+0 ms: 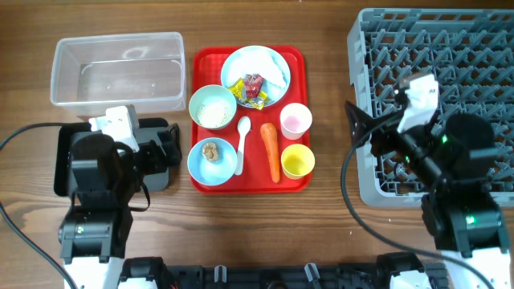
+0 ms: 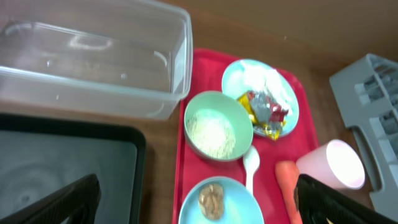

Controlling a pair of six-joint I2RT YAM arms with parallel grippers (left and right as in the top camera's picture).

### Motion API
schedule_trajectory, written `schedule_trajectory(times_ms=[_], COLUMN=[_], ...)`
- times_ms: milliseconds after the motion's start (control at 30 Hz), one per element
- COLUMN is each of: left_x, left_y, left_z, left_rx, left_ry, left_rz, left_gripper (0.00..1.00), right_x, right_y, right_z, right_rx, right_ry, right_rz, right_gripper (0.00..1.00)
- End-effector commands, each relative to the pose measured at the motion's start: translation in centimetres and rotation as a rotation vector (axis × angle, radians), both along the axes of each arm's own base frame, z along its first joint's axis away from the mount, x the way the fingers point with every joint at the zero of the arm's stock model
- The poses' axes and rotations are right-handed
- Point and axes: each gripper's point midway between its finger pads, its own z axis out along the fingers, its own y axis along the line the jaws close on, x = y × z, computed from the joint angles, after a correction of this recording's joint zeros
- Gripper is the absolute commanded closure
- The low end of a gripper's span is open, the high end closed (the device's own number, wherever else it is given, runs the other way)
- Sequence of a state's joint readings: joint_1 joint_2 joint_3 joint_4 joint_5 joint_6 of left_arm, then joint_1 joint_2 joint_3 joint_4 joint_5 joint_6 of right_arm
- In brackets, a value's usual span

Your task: Sort waste into correct bins and load items into the dishwasher rack

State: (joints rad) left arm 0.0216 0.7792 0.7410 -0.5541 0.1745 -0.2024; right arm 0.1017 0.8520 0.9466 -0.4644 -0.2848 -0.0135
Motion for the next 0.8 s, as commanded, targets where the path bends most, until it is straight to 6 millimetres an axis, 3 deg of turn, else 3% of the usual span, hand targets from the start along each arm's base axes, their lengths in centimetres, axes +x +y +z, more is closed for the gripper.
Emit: schedule_trajectory(times_ms=[0, 233, 567, 767], left_x=[0.4, 1.3, 2.8, 3.1], left_y=[-0.3, -0.9, -2.5, -2.5], left_z=[2.3, 1.9, -2.3, -3.7], left_rx=[0.004, -0.014, -0.057, -0.06], left_ry=[0.011, 0.173, 0.352, 0.401], left_rz=[-0.022, -0.063, -0.133, -0.13], left_gripper=[0.0, 0.0, 0.0, 0.0], right_x=[0.5, 0.5, 0.2, 0.7], right_y=[1.2, 2.0, 2.6, 2.3], right_z=[0.8, 0.6, -1.1, -1.8], right_rx=[0.012, 0.03, 0.043, 0.032], right_ry=[0.018, 0.031, 0.11, 0.127], right_rz=[0.067, 0.112, 0.15, 0.128], right_gripper=[0.0, 0.0, 0.0, 0.0])
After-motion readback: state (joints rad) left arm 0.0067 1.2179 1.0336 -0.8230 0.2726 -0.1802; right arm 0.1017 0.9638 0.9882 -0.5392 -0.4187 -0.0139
